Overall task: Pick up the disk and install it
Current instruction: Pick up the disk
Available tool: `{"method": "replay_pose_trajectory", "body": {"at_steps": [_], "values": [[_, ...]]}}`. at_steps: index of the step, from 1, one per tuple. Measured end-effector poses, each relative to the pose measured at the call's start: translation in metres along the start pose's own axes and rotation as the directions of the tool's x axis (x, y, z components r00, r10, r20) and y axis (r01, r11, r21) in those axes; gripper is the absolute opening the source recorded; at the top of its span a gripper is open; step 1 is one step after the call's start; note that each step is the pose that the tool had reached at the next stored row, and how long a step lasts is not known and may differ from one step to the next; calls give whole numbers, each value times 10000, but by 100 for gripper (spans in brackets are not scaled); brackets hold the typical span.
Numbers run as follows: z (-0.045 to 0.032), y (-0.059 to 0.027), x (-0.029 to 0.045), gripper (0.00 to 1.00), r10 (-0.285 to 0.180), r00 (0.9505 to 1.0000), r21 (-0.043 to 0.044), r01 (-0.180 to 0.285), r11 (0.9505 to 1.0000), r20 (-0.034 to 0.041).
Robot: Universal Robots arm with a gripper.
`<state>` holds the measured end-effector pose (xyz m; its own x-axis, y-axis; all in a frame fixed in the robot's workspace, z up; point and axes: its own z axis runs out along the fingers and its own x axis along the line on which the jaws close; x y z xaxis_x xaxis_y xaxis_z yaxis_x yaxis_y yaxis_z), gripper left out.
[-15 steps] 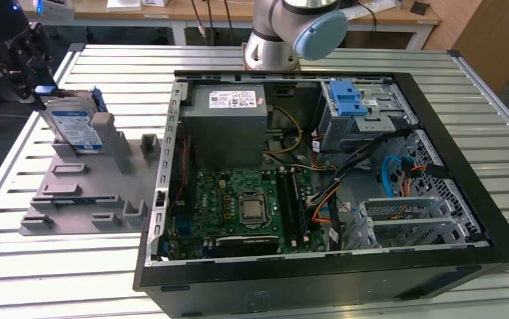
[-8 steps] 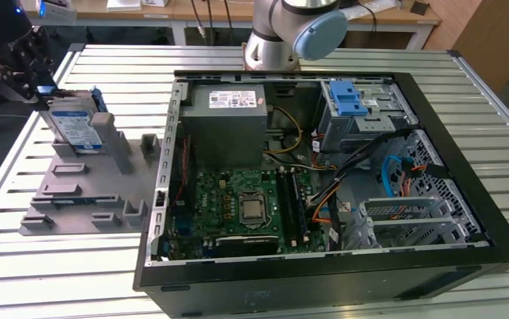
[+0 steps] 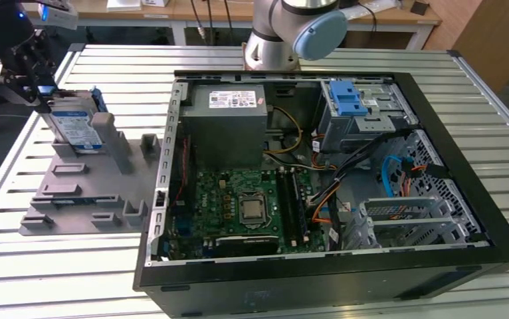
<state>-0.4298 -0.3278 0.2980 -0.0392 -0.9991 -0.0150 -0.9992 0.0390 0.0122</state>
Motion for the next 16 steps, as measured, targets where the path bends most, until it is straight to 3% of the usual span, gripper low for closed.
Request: {"method": "replay_pose_trajectory", "body": {"at_steps": [16], "values": [[69,0,-4,51,-10,10000,-4,10,10000,-5]]}}
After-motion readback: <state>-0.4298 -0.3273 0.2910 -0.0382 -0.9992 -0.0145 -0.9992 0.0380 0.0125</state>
